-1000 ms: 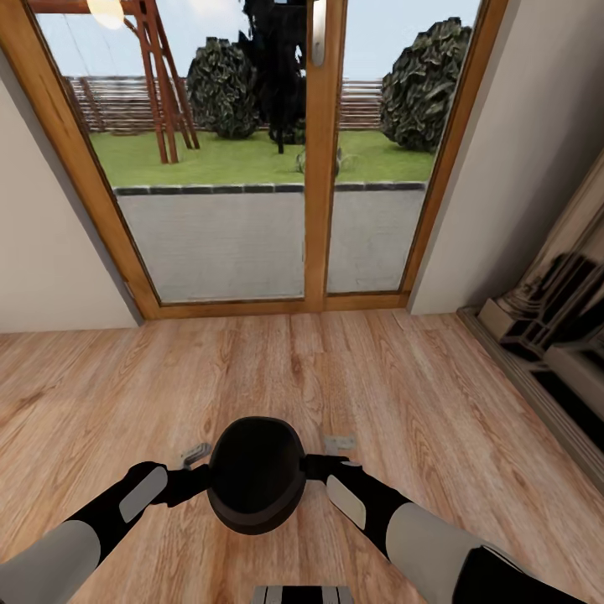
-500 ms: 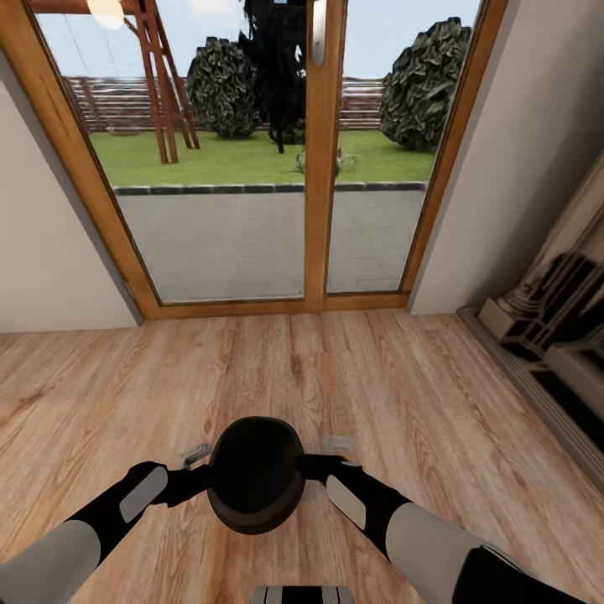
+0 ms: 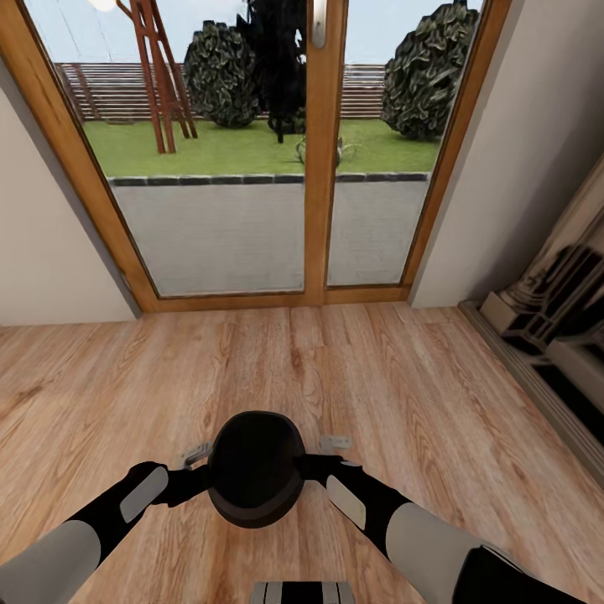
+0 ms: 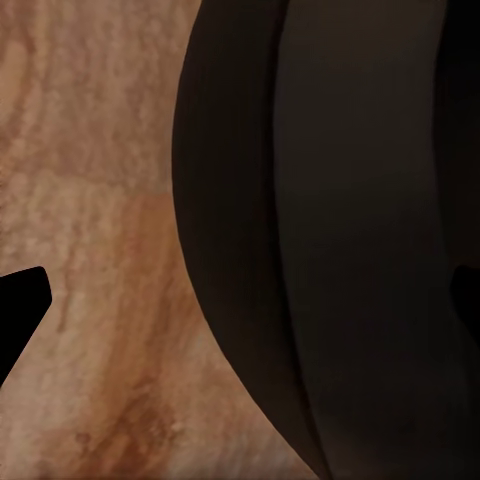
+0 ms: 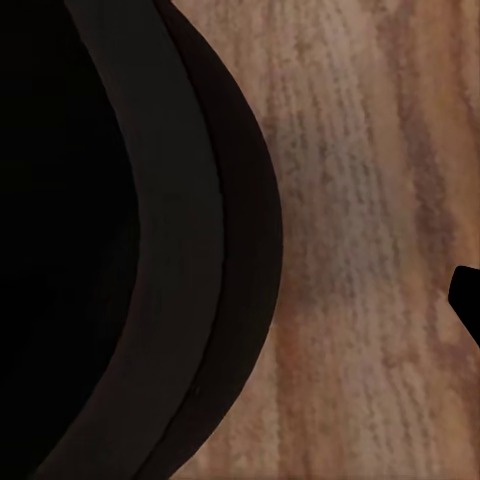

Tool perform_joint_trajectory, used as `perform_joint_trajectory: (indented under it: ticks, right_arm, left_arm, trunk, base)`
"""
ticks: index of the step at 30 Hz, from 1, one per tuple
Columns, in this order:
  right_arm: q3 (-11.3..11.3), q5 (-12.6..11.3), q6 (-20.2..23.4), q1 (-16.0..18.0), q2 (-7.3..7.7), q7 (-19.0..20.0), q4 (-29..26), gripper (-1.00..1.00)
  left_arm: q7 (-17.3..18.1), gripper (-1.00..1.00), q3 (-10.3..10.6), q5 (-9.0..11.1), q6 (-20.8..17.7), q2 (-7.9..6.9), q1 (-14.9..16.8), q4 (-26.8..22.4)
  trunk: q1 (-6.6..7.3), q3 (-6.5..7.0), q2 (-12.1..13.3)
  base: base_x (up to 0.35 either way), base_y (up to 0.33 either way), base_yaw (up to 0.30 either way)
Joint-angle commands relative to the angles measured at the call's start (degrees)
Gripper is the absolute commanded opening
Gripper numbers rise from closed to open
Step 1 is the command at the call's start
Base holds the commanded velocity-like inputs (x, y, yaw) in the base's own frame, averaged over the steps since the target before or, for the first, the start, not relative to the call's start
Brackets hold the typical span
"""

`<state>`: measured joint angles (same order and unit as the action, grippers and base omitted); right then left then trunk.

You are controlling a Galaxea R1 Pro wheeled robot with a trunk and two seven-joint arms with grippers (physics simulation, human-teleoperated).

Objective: Place each of the two pumpkins and all three candles from the living room inside a cabinet in the living room (use any cabinet), then make sure every cabinet is closed, and position the cauldron so it is next to a table in the living room.

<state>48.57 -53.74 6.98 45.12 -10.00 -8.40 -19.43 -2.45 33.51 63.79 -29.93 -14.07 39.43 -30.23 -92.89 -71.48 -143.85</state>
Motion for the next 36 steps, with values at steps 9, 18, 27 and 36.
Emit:
perform_joint_trajectory:
  ticks: [9, 18, 27, 36]
  right_arm:
    - [0.3, -0.2, 0.1, 0.1, 0.0, -0.4, -0.1, 1.0]
    - [0.4, -0.1, 0.1, 0.1, 0.0, -0.4, -0.1, 1.0]
    - [0.4, -0.1, 0.1, 0.1, 0.0, -0.4, -0.1, 1.0]
    - [0.4, -0.1, 0.0, 0.1, 0.0, -0.4, -0.1, 1.0]
  left_arm:
    - [-0.3, 1.0, 0.2, 0.4, 0.0, -0.08, 0.0, -0.2]
    - [0.8, 1.0, 0.5, 0.8, -0.2, -0.2, 0.0, -0.2]
    - [15.1, 1.0, 0.8, 0.3, -4.1, -0.81, 0.0, -0.2]
    - [15.5, 1.0, 0.6, 0.2, -4.2, -0.82, 0.0, -0.2]
  trunk:
    - [0.01, -0.05, 0.0]
    - [0.01, -0.05, 0.0]
    - [0.01, -0.05, 0.0]
    - [0.01, -0.05, 0.0]
  base:
    - [0.0, 0.0, 0.0]
    - [0.0, 0.0, 0.0]
    - [0.0, 0.0, 0.0]
    - [0.0, 0.012, 0.0]
